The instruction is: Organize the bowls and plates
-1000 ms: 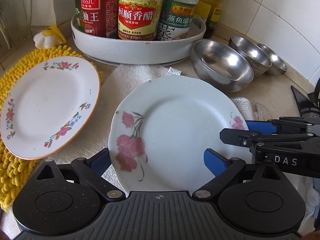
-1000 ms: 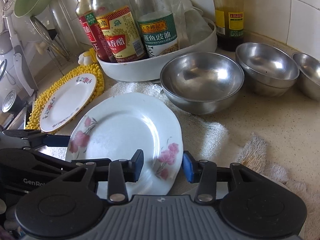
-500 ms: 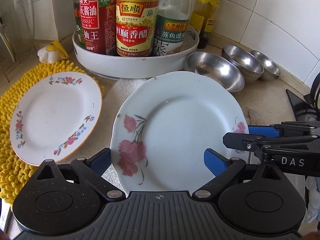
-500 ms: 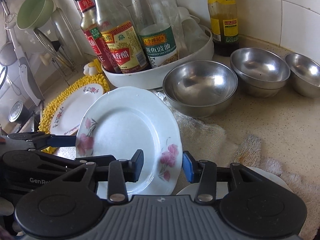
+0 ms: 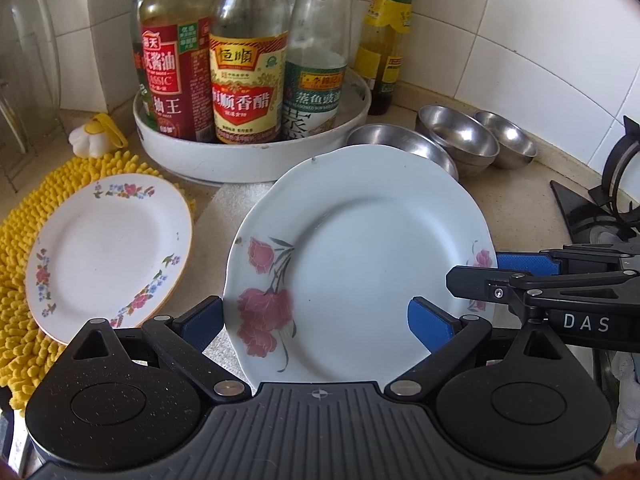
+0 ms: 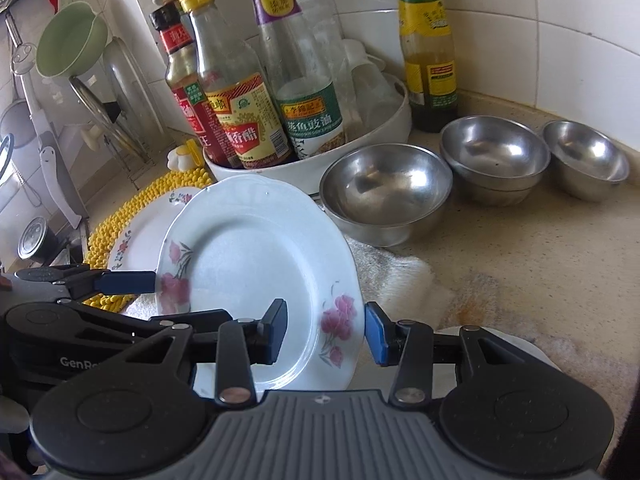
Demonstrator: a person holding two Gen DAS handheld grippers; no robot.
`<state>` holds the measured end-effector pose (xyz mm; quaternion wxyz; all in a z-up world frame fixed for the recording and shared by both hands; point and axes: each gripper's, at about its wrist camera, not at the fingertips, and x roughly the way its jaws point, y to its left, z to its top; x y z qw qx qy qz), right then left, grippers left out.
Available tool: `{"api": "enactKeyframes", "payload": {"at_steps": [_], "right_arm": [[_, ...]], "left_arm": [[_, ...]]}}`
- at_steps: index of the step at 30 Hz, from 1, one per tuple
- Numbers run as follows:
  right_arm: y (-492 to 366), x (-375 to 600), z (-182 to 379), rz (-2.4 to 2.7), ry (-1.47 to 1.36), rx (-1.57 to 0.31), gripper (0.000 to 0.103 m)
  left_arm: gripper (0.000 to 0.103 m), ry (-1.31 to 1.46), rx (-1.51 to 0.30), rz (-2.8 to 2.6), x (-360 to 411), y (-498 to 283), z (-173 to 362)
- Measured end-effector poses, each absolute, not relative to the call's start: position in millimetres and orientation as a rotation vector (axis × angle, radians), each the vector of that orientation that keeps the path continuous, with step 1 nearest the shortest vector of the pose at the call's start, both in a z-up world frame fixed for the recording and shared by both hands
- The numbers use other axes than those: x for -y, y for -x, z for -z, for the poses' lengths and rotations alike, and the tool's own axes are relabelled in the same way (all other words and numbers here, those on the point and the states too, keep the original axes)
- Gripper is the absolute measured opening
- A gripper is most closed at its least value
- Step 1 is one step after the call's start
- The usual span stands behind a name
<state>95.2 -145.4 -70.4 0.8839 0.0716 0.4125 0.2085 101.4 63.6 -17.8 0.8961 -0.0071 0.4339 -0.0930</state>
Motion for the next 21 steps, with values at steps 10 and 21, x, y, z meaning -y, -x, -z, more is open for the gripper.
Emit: {"api": "enactKeyframes", "payload": {"at_steps": [10,21], "right_arm": [[-76,164,62,-0.354,-0.183,-0.838,0.045],[-55,191,63,-0.257,-0.229,-0.844,0.045]], "left_arm": [[0.099,-0.029,-0.874,0.273,-45,-98,10],[0.099,-0.081,-0.883,0.369,-15,-95,13]]}}
